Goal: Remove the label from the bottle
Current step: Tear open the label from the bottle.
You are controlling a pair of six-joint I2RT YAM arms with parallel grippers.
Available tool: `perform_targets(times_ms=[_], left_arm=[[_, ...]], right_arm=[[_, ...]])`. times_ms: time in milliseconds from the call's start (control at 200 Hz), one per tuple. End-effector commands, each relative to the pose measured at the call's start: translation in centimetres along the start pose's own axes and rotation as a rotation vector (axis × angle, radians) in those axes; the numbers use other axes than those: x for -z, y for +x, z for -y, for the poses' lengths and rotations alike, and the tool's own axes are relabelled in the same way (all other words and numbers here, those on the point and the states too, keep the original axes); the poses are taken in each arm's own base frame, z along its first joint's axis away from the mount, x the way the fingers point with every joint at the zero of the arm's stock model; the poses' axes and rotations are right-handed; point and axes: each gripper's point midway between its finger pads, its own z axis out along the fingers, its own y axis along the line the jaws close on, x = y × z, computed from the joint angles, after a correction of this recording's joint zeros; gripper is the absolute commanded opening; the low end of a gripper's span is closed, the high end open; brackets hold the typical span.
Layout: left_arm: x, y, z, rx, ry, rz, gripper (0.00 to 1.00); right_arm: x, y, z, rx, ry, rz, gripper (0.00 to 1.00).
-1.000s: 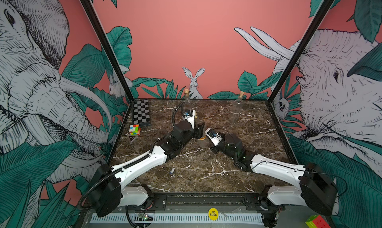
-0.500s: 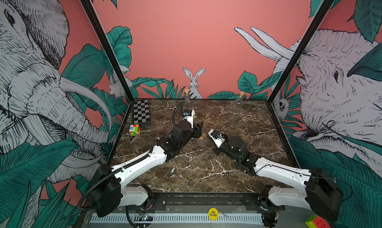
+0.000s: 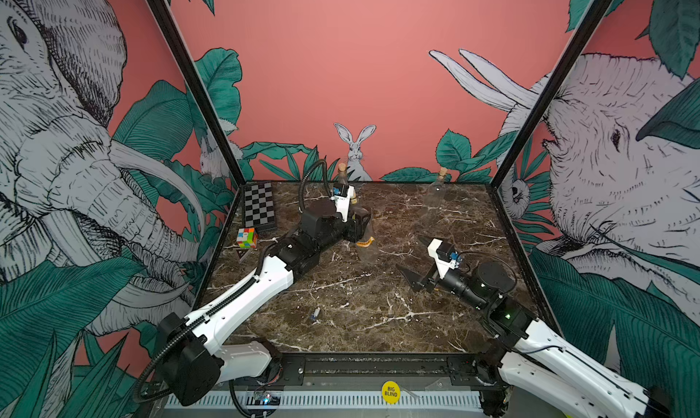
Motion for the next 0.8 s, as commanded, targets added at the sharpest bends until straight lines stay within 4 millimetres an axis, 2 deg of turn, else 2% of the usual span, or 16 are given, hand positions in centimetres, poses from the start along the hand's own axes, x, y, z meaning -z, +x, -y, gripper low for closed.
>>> perform_targets(times_ms=[0, 45, 195, 275, 360, 445, 615, 795], left_arm=[[1.7, -3.4, 3.4, 0.044, 0.142, 0.069, 0.0], [1.8, -3.8, 3.8, 0.052, 0.158, 0.069, 0.0], [2.1, -4.6, 4.6, 0.057, 0.196, 0.086, 0.0], [2.1, -4.8, 4.9, 0.057, 0.213, 0.089, 0.0], [2.1, -4.7, 5.2, 0.056, 0.229, 0.087, 0.0], [2.2, -4.6, 5.3, 0.061, 0.238, 0.085, 0.0], [2.6, -4.2, 5.2, 0.063, 0.242, 0.091, 0.0], [2.7, -3.9, 5.2, 0.069, 0.249, 0.091, 0.0]], right_arm=[[0.0, -1.9, 1.6, -0.134, 0.082, 0.01, 0.99], [-0.2, -2.4, 1.5, -0.145, 0.073, 0.026, 0.99], [-1.2, -2.4, -2.0, -0.087, -0.142, 0.007, 0.98], [-2.0, -1.9, -3.5, -0.086, -0.241, -0.029, 0.9], [-2.8, -1.5, -4.1, -0.077, -0.278, -0.055, 0.79], [-3.5, -1.1, -3.7, -0.036, -0.253, -0.084, 0.71], [-4.0, -1.0, -2.1, 0.027, -0.153, -0.068, 0.64], [-5.0, -0.3, -2.2, 0.05, -0.159, -0.101, 0.52]])
